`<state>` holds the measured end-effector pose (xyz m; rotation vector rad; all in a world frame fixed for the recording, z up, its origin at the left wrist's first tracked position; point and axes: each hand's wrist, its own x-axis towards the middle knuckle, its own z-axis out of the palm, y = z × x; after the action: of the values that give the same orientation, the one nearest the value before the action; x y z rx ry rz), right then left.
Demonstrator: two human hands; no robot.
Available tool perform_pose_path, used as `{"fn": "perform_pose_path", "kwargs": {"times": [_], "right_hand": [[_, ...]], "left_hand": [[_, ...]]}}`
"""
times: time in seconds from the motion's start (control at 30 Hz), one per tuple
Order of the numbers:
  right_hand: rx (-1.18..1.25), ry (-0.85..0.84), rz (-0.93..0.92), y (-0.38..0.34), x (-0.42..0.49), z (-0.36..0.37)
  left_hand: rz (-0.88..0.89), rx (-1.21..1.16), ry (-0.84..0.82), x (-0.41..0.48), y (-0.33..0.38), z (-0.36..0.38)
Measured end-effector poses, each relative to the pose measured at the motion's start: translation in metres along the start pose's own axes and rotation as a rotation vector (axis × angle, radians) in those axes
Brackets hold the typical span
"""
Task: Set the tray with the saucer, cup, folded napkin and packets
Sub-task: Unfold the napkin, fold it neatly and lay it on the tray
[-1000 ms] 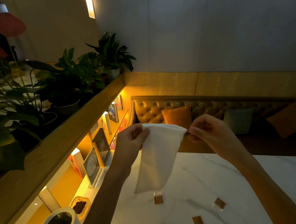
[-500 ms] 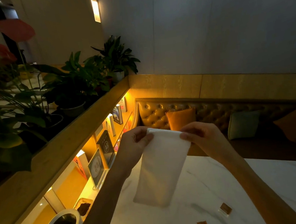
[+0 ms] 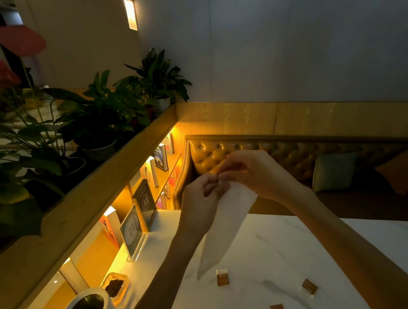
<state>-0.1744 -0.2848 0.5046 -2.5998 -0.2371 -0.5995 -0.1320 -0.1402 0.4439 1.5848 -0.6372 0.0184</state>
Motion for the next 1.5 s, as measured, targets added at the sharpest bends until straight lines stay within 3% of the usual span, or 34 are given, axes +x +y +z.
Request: {"fn": "perform_pose_path", "kwargs": {"times": [0.2, 0.43, 0.57, 0.73, 0.9, 1.13, 1.33, 1.5], "right_hand": [[0.018, -0.077, 0.008, 0.006, -0.002, 0.007], [0.054, -0.030, -0.014, 0.014, -0.008, -0.003], [0.084, -0.071, -0.057, 0.020, -0.014, -0.007], [0.106, 0.003, -0.118, 0.023, -0.018, -0.014], [0.105, 0.074, -0.090, 0.034, -0.024, -0.034], [0.166, 0.098, -0.039, 0.040, -0.030, -0.037], [0.203, 0.190, 0.025, 0.052, -0.035, -0.052], [0.260, 0.227, 0.085, 0.071, -0.048, -0.059]], "left_hand": [[-0.005, 0.052, 0.061, 0.001, -0.005, -0.009], [-0.212, 0.098, -0.284, -0.012, -0.028, -0.007], [-0.211, 0.131, -0.248, -0.022, -0.035, -0.003], [-0.130, 0.191, -0.180, -0.022, -0.026, 0.005], [-0.238, 0.138, -0.448, -0.023, -0.024, -0.013], [-0.149, 0.254, -0.420, -0.021, -0.024, -0.003], [-0.307, 0.332, -0.609, -0.024, -0.043, -0.016], [-0.300, 0.313, -0.445, -0.020, -0.050, -0.028]]}}
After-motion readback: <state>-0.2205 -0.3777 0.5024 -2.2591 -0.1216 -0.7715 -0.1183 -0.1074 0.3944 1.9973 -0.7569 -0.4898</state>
